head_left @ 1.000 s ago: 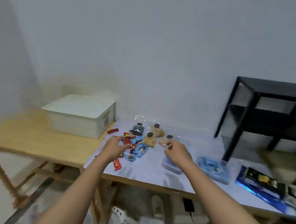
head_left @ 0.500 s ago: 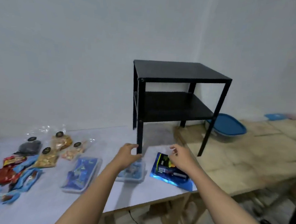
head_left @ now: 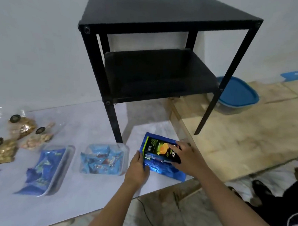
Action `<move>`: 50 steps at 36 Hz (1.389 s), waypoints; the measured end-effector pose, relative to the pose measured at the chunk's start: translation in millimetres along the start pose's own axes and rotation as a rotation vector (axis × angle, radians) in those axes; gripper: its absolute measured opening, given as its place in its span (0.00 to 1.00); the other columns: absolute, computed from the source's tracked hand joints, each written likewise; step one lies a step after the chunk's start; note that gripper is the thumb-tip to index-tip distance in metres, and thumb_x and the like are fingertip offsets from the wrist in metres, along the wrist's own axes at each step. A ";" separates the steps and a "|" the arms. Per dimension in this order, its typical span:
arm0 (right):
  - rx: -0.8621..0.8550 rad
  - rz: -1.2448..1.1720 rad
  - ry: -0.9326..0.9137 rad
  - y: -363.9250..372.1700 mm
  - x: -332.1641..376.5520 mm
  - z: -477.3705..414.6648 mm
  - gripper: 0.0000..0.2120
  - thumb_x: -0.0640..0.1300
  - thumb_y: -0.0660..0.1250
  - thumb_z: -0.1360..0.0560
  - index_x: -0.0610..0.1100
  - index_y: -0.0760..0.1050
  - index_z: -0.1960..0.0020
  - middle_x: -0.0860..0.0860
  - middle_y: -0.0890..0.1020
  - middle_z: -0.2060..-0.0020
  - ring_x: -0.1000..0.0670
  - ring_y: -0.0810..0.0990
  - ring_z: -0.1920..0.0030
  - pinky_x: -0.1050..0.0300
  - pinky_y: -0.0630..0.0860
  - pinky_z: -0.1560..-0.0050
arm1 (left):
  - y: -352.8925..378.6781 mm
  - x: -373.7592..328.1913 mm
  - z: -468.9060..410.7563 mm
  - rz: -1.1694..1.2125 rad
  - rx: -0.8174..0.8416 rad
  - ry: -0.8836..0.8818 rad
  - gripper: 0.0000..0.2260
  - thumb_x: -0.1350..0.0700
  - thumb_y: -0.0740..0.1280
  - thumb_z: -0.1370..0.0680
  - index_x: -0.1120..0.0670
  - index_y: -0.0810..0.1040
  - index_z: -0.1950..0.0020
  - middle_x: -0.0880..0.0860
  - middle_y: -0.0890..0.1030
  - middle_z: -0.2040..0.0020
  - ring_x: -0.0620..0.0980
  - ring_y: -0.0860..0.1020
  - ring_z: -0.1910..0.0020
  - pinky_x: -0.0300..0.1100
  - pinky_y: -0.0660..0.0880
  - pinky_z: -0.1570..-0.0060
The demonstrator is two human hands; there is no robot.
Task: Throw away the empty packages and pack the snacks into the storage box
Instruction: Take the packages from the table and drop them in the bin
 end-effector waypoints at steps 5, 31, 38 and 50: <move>-0.041 0.048 0.082 5.2 -13.1 2.9 0.32 0.59 0.60 0.25 0.56 0.51 0.25 0.48 0.63 0.29 0.45 0.63 0.30 0.45 0.56 0.30 | 20.8 3.8 2.3 -0.065 -0.144 0.001 0.25 0.52 0.56 0.20 0.56 0.54 0.24 0.54 0.53 0.23 0.50 0.53 0.24 0.40 0.51 0.27; -0.149 -0.290 0.378 20.6 -27.5 12.7 0.31 0.59 0.62 0.26 0.52 0.58 0.27 0.44 0.68 0.41 0.41 0.71 0.42 0.48 0.72 0.45 | 24.6 -21.0 -41.7 0.161 -0.044 -0.062 0.25 0.54 0.75 0.31 0.52 0.74 0.35 0.55 0.76 0.42 0.55 0.73 0.42 0.43 0.71 0.46; -0.167 -0.362 0.351 15.7 -27.7 14.5 0.32 0.58 0.65 0.28 0.54 0.60 0.28 0.45 0.68 0.40 0.41 0.72 0.41 0.46 0.73 0.44 | 12.7 -19.4 -45.7 0.340 -0.026 -0.100 0.24 0.66 0.72 0.30 0.55 0.74 0.35 0.54 0.74 0.44 0.54 0.75 0.43 0.37 0.73 0.48; -0.279 -0.475 0.275 -44.4 -13.9 45.2 0.33 0.56 0.70 0.32 0.56 0.63 0.30 0.51 0.68 0.45 0.48 0.77 0.50 0.54 0.76 0.53 | -36.5 -54.3 -2.4 0.489 -0.128 0.025 0.24 0.71 0.69 0.29 0.53 0.74 0.36 0.50 0.73 0.40 0.47 0.71 0.40 0.26 0.68 0.43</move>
Point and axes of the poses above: each hand's wrist, its own z-axis away from the middle knuckle, its own y-axis out of the palm, x = y × z, the point moved 1 cm from there along -z, towards the middle knuckle
